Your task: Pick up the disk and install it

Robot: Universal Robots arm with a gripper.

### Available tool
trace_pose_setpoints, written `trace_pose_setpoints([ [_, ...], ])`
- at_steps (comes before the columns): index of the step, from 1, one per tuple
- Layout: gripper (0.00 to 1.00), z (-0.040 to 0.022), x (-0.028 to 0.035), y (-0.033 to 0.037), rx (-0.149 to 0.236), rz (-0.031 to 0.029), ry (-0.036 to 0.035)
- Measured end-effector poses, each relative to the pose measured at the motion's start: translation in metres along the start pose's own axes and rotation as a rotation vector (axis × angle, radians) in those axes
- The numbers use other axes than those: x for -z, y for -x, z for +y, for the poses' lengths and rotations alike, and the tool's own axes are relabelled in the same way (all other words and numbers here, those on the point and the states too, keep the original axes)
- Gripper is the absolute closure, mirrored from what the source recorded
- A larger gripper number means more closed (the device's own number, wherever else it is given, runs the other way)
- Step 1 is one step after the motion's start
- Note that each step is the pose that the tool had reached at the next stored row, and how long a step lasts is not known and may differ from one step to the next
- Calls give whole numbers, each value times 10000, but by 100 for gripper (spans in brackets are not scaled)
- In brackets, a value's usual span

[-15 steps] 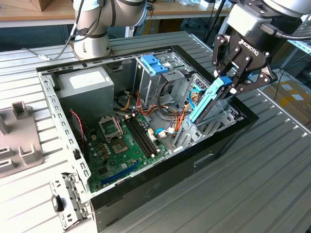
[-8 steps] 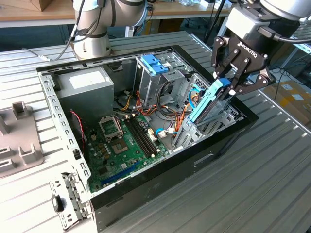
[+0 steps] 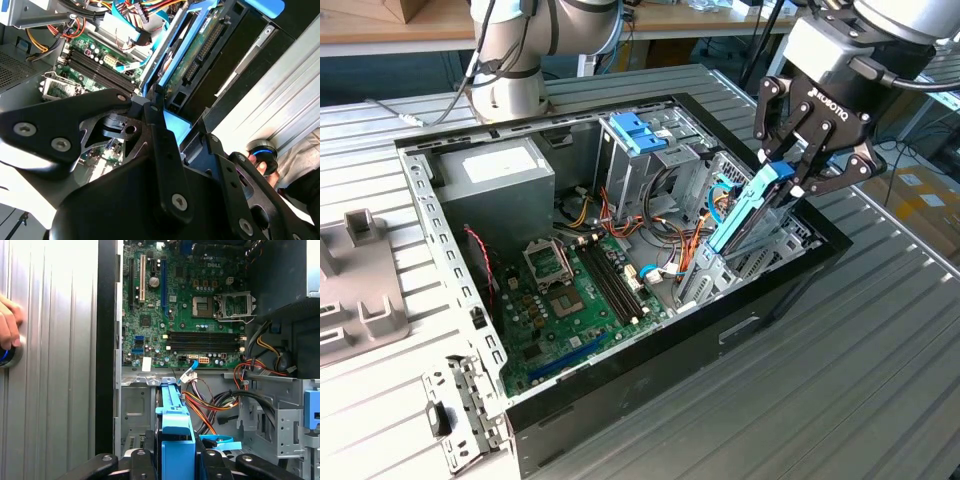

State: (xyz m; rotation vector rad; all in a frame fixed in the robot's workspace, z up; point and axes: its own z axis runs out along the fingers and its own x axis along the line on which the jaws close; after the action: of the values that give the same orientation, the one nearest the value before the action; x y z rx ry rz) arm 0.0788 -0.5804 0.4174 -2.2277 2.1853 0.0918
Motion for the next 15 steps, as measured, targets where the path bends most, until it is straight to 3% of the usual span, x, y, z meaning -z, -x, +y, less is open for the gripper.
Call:
trace_pose_setpoints([
  [3,62,0,-1,0,0,0,0],
  [4,55,0,-1,0,0,1,0],
  [11,57,0,-9,1,0,-3,0],
  [15,88,-1,-50,-1,-2,0,2],
])
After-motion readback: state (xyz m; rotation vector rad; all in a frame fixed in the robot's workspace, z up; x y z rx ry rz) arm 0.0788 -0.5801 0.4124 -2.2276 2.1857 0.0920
